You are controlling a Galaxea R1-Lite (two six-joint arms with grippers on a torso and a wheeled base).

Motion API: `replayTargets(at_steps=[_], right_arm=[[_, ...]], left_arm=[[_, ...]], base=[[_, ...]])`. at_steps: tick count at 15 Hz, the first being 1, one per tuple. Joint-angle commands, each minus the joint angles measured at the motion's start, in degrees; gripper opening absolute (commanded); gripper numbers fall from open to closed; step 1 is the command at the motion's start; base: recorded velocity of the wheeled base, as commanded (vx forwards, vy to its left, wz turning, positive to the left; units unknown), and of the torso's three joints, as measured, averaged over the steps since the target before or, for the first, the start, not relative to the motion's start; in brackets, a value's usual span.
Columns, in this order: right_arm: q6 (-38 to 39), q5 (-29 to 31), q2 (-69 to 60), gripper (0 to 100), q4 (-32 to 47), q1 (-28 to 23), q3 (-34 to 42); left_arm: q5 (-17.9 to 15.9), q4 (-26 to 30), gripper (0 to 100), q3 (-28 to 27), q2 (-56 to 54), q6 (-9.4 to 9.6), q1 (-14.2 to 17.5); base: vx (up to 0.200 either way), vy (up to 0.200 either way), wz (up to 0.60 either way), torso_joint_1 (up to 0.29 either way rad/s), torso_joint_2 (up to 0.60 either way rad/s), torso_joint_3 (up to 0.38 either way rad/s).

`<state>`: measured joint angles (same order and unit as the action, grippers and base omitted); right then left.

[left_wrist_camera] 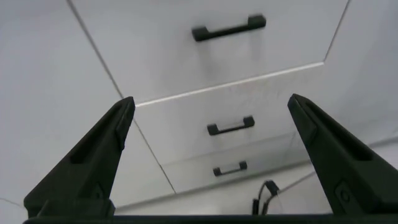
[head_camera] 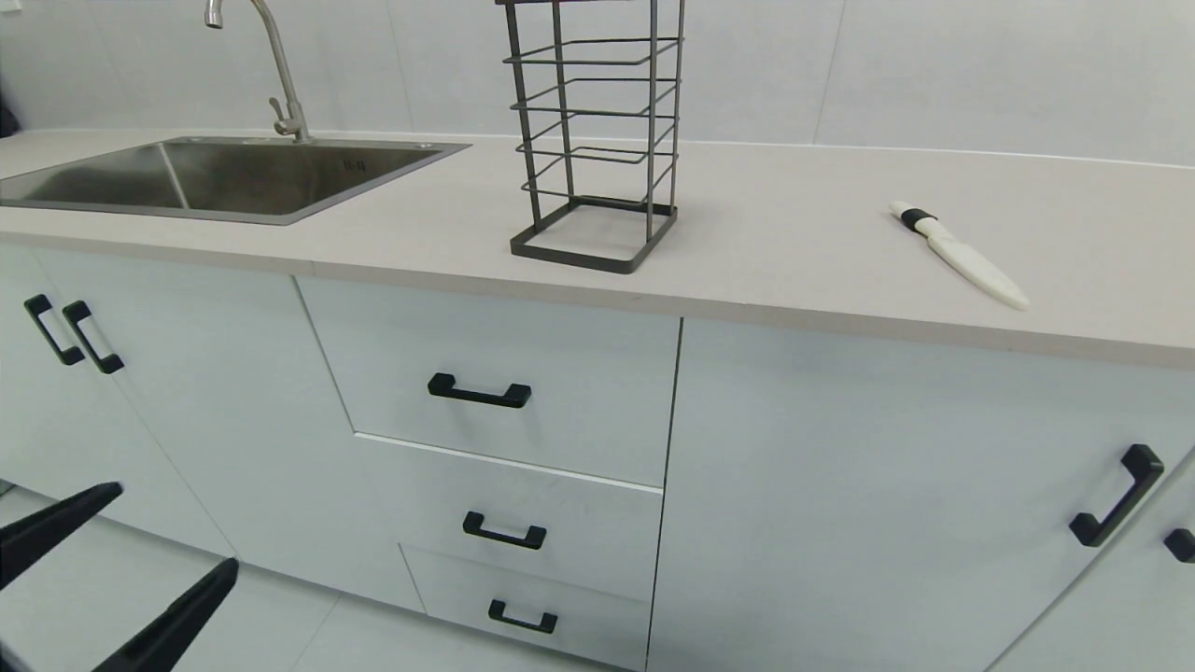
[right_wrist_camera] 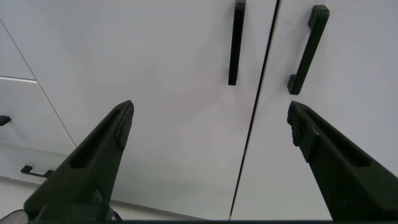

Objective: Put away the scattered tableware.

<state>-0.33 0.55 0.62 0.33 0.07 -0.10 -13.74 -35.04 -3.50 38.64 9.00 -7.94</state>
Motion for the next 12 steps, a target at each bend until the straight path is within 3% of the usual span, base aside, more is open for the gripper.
replayTargets(at_steps=[1, 3, 4, 5, 6, 7, 8, 9, 10, 12], right_arm=[[0.0, 0.0, 0.1, 100, 0.0, -0.1, 0.0], [0.0, 0.0, 0.1, 100, 0.0, 0.0, 0.0], [0.0, 0.1, 0.1, 100, 0.0, 0.0, 0.0], [0.0, 0.0, 0.1, 100, 0.0, 0.0, 0.0], [0.0, 0.0, 0.1, 100, 0.0, -0.1, 0.0], [0.0, 0.0, 0.1, 100, 0.0, 0.0, 0.0], [0.0, 0.0, 0.1, 100, 0.0, -0.1, 0.0], [0.0, 0.0, 0.1, 100, 0.0, 0.0, 0.0], [0.0, 0.0, 0.1, 100, 0.0, 0.0, 0.0], [0.0, 0.0, 0.1, 100, 0.0, -0.1, 0.0]], left_arm=[[0.0, 14.6, 100, 0.0, -26.6, -0.12, 3.5], [-0.1, 23.0, 100, 2.3, -34.6, 0.06, 4.9], [-0.1, 23.5, 100, 3.5, -34.8, 0.14, 5.6], [-0.1, 29.1, 100, 3.5, -37.3, -0.03, 7.7], [2.3, 32.5, 100, 3.3, -38.6, -0.65, 8.0], [6.7, 31.8, 100, 3.5, -38.6, -1.26, 8.0], [7.2, 31.8, 100, 3.5, -38.6, -1.26, 8.0], [9.2, 33.2, 100, 3.5, -38.6, -3.28, 8.0], [9.3, 33.8, 100, 3.5, -38.6, -3.46, 7.9], [9.4, 35.0, 100, 3.5, -38.6, -7.77, 7.9]], base=[[0.0, 0.0, 0.0, 0.0, 0.0, 0.0], [0.0, 0.0, 0.0, 0.0, 0.0, 0.0], [0.0, 0.0, 0.0, 0.0, 0.0, 0.0], [0.0, 0.0, 0.0, 0.0, 0.0, 0.0], [0.0, 0.0, 0.0, 0.0, 0.0, 0.0], [0.0, 0.0, 0.0, 0.0, 0.0, 0.0], [0.0, 0.0, 0.0, 0.0, 0.0, 0.0], [0.0, 0.0, 0.0, 0.0, 0.0, 0.0], [0.0, 0.0, 0.0, 0.0, 0.0, 0.0], [0.0, 0.0, 0.0, 0.0, 0.0, 0.0]])
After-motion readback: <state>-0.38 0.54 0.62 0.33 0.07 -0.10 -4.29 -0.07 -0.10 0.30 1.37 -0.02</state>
